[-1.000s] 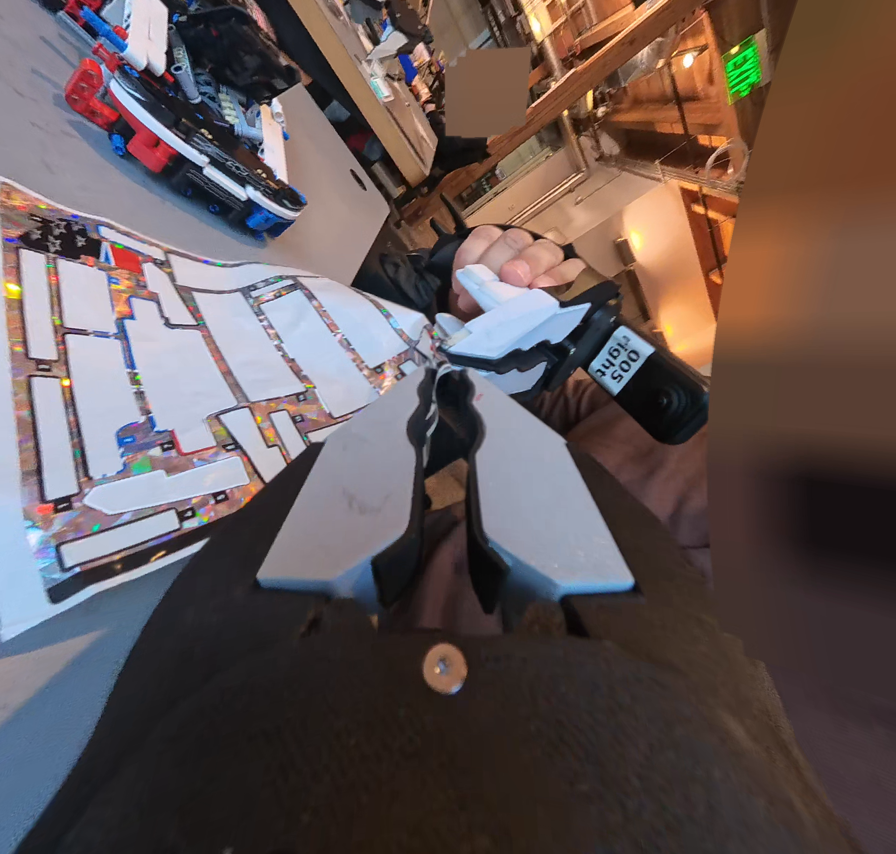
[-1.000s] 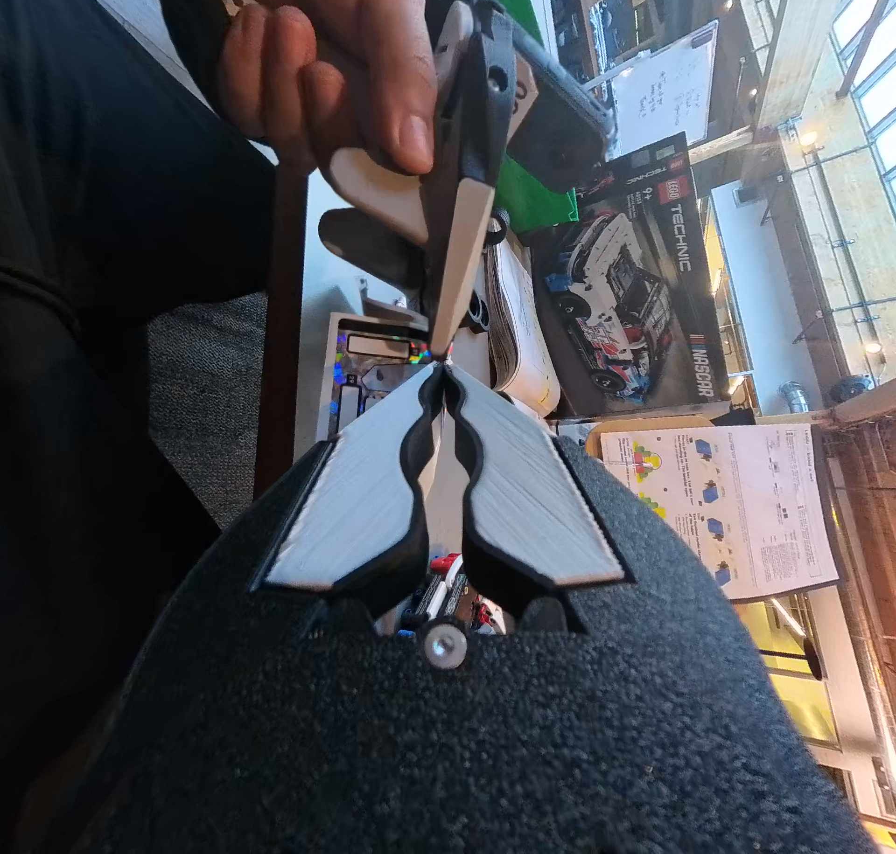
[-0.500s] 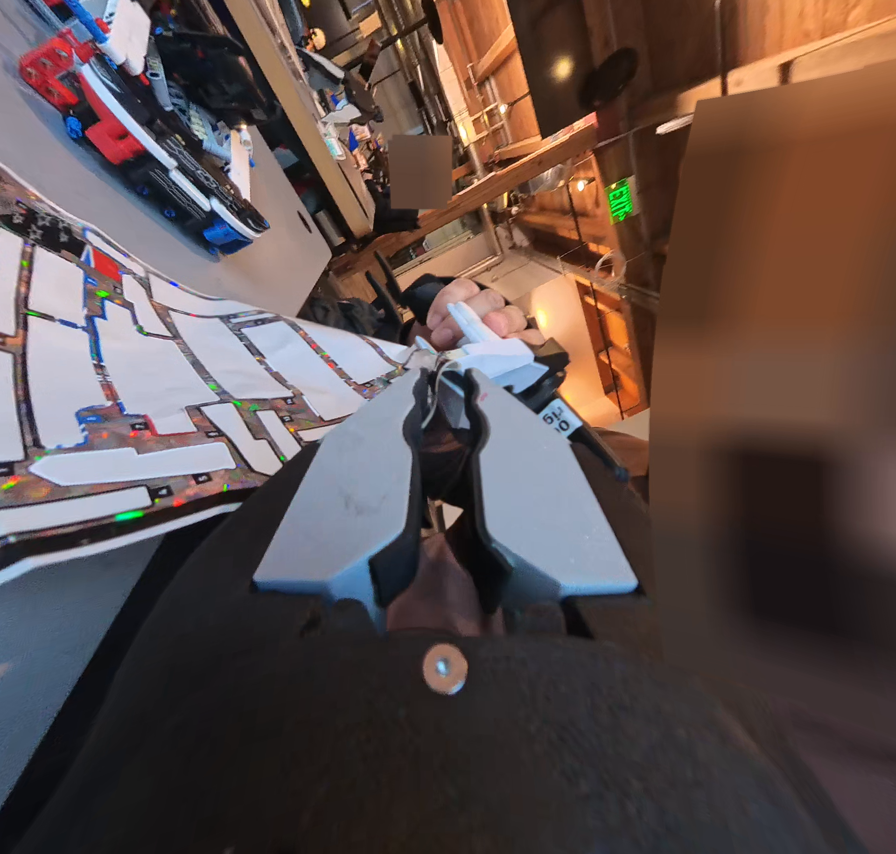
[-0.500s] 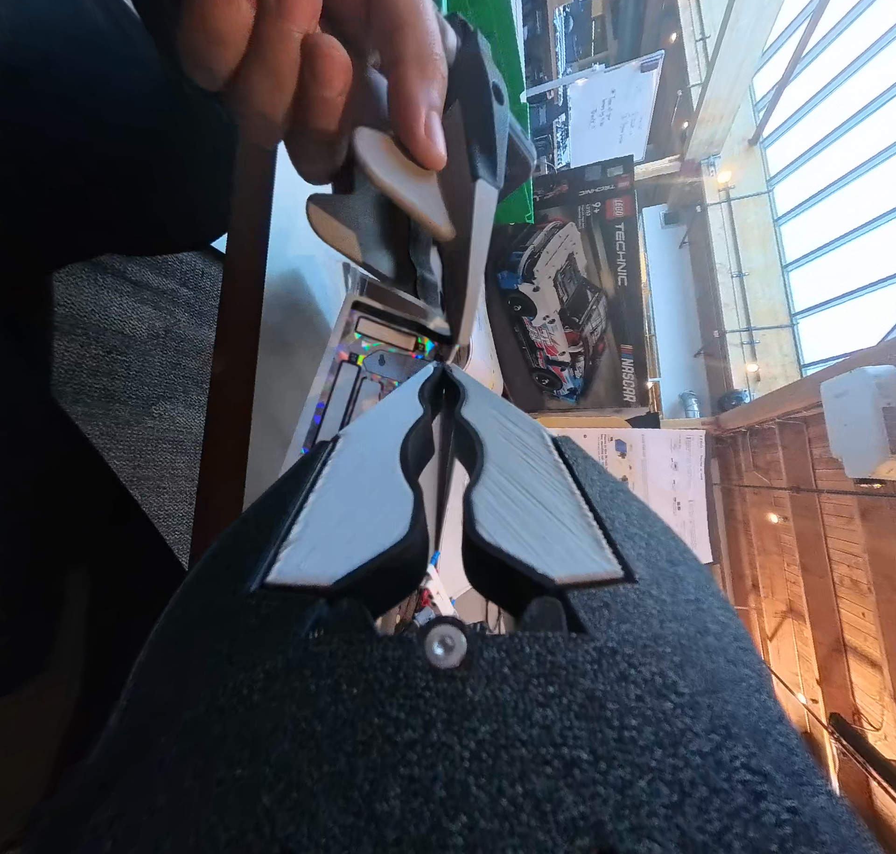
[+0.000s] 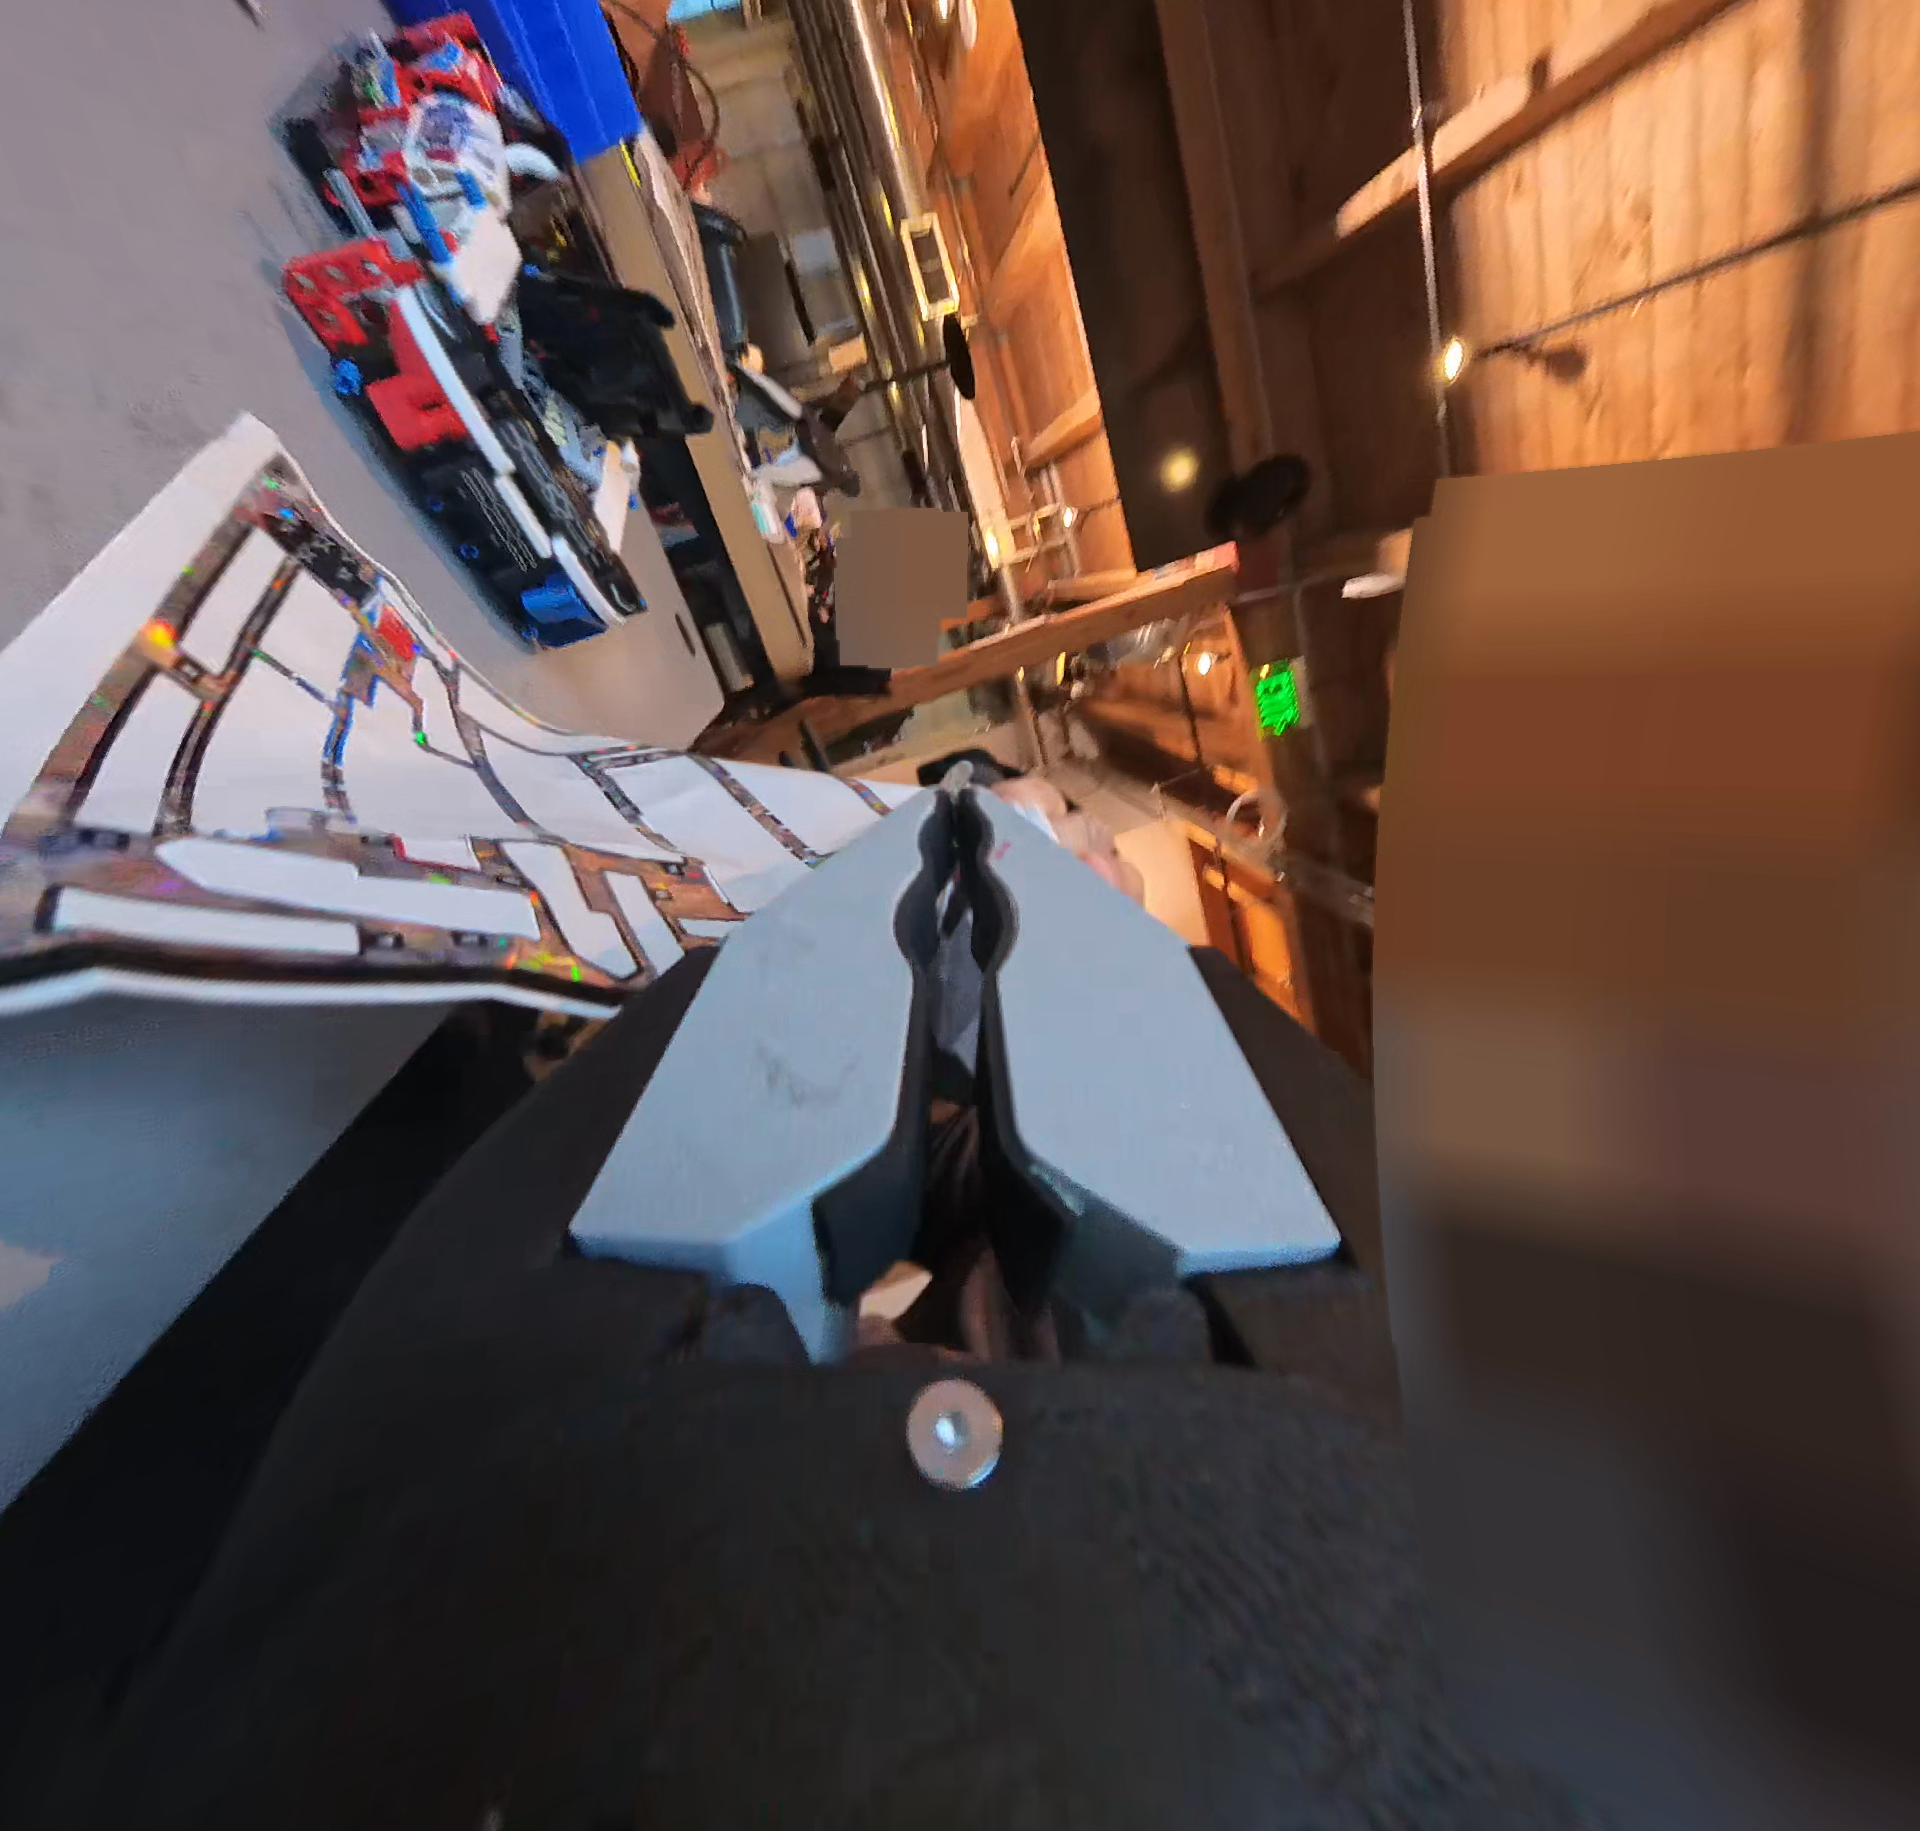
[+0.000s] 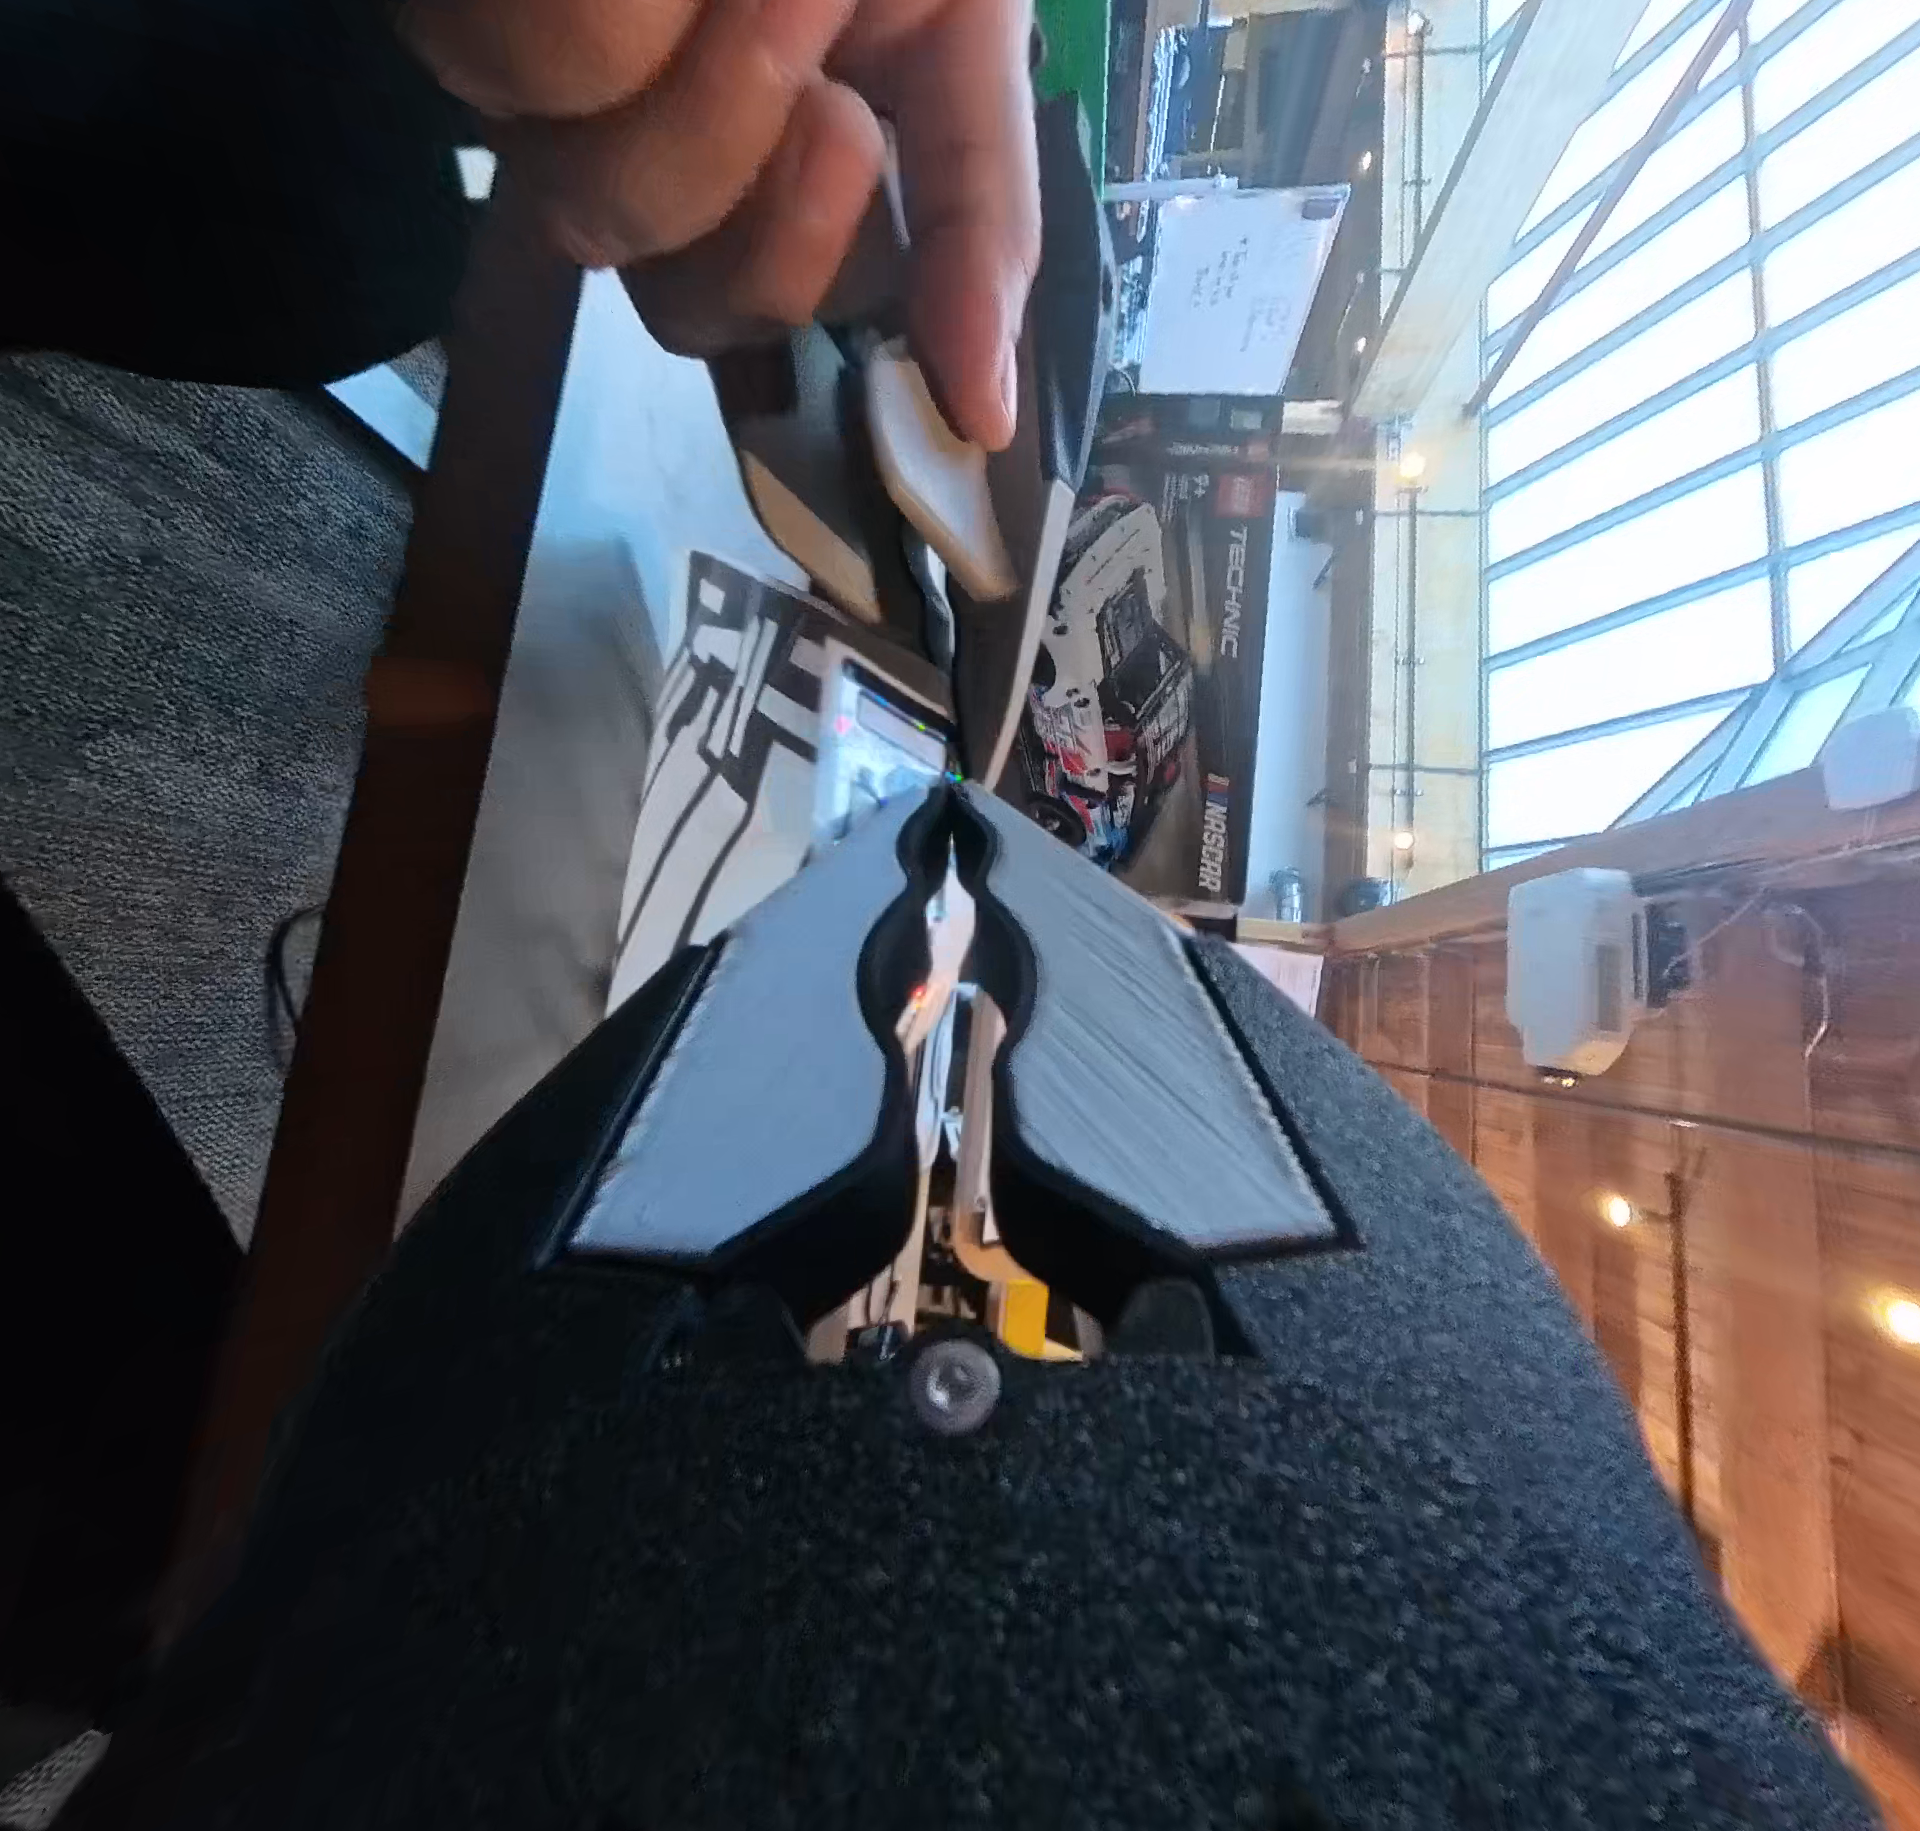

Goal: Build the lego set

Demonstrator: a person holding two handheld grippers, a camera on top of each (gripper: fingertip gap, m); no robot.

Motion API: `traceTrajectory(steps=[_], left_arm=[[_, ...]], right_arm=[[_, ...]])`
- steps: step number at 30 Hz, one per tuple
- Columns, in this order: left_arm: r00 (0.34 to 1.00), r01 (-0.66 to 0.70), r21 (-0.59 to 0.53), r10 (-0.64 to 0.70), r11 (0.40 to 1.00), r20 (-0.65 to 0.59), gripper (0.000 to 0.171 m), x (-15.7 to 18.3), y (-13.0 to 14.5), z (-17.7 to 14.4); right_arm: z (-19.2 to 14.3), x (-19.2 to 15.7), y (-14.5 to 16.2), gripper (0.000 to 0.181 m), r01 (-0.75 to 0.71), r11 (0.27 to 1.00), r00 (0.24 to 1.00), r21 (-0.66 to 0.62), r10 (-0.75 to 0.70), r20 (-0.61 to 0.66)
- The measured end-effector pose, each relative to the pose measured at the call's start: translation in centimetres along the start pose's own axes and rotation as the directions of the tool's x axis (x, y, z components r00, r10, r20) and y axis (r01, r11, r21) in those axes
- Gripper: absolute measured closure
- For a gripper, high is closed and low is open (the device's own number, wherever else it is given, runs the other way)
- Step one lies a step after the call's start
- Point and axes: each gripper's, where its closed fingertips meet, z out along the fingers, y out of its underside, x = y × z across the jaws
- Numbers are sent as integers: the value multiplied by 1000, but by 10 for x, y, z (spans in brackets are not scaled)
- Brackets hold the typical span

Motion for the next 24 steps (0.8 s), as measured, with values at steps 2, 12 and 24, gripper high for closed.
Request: traceTrajectory(steps=[2, 12, 24], left_arm=[[1000, -14, 6, 14, 1000, 12, 171, -2, -2, -3], [931, -331, -86, 340, 940, 134, 171, 5, -15, -6], [433, -847, -484, 815, 221, -385, 171, 119, 8, 284]], right_arm=[[0, -4, -5, 181, -6, 1000, 1000, 14, 6, 17], [-38, 36, -14, 181, -466, 874, 885, 142, 458, 85], [-258, 109, 159, 181, -779, 626, 576, -39, 689, -440]])
